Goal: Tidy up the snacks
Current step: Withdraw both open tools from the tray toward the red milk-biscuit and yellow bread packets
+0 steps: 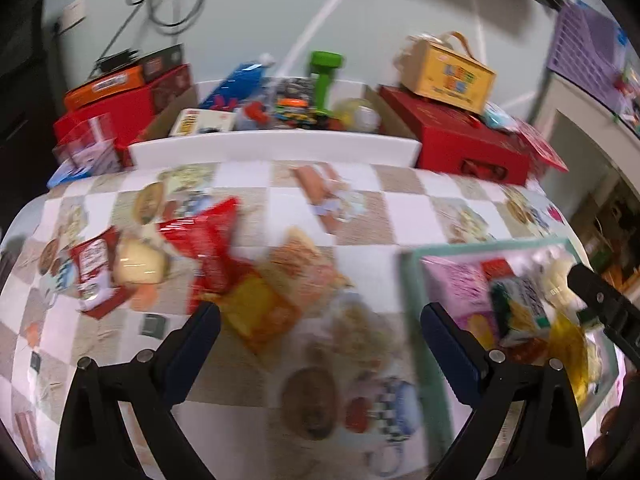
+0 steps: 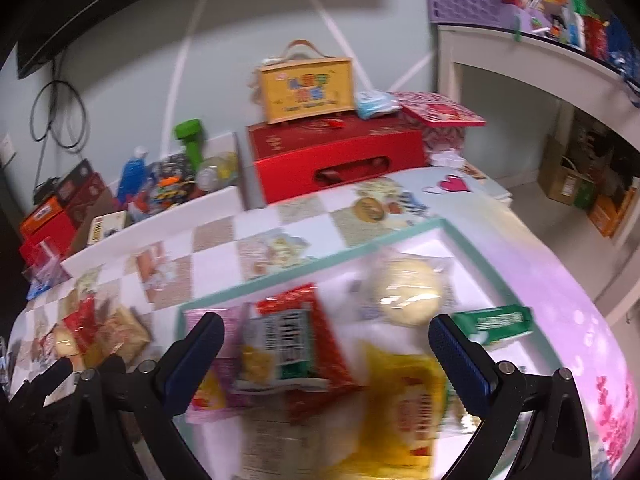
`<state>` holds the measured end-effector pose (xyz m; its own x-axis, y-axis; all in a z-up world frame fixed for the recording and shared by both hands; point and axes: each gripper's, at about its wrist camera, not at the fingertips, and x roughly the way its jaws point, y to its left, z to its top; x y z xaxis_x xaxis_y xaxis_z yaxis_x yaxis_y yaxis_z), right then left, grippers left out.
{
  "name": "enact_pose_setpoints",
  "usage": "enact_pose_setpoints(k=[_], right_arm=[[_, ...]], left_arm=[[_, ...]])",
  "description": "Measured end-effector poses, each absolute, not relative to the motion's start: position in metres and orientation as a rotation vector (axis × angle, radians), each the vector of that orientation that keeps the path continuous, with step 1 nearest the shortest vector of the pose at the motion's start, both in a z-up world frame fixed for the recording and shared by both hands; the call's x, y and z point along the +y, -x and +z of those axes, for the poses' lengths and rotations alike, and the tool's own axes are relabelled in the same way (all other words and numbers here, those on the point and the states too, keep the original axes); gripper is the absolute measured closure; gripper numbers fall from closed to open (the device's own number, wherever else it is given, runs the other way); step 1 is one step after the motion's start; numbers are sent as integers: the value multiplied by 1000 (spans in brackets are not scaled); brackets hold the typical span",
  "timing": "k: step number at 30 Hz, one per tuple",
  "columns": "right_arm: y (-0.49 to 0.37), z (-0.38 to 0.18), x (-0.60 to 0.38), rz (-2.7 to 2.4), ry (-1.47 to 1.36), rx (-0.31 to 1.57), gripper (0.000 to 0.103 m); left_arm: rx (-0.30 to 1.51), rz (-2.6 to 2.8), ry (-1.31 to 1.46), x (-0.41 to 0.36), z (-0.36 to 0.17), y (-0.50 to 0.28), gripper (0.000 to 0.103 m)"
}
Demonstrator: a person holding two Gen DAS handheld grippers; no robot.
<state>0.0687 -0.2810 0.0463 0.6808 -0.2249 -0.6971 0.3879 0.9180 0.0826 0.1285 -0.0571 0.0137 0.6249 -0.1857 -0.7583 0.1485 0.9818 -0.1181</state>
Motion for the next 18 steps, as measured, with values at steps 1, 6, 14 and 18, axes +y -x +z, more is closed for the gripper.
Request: enact_pose_setpoints(k=[1,6,14,18], right_arm=[[-70,47,-276,-335,-229,747,0],[-81,47,-247,-268,-200,745,0],[-98,43,-206,-177,-175,745,0],[-106,45,-184,-137,-156,727,0]], left_arm=[[874,-179,54,-51,14,-130,3],[864,-103,100,-13,16,-136,3],[834,-18,146,34,20,-144,3],[818,28,157,59,23,-150,3]])
